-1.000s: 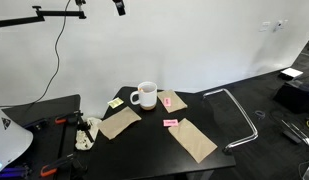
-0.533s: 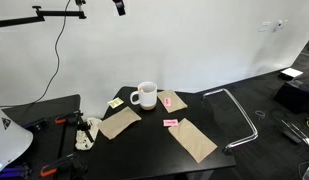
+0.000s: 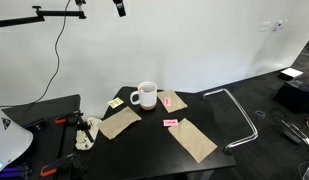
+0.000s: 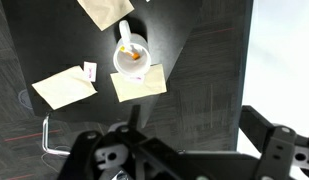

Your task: Take the pen out of the mug and put it on the table

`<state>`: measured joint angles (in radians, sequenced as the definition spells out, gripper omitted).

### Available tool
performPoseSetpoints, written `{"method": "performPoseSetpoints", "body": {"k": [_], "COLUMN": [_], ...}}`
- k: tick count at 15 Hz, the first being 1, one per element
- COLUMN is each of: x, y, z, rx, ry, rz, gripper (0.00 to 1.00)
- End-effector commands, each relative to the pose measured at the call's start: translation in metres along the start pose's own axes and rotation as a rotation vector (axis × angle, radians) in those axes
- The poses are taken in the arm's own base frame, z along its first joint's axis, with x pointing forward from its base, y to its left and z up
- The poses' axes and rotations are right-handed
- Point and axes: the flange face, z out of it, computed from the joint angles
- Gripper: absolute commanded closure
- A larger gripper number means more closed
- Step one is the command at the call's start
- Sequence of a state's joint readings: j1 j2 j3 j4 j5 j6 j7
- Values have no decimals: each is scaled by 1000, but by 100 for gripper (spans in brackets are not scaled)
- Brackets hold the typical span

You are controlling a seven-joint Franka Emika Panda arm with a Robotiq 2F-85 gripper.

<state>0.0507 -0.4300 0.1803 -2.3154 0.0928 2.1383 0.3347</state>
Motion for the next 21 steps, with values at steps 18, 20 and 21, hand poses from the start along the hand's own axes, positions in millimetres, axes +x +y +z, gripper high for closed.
{"method": "performPoseSetpoints", "body": {"k": [18, 20, 21], "x": [22, 20, 20], "y": [36, 38, 40], "z": [102, 110, 113], "rx": [-59, -79, -83], "ry": [-351, -321, -307], "rz": [-387, -393, -394], "gripper": [0, 0, 0]}}
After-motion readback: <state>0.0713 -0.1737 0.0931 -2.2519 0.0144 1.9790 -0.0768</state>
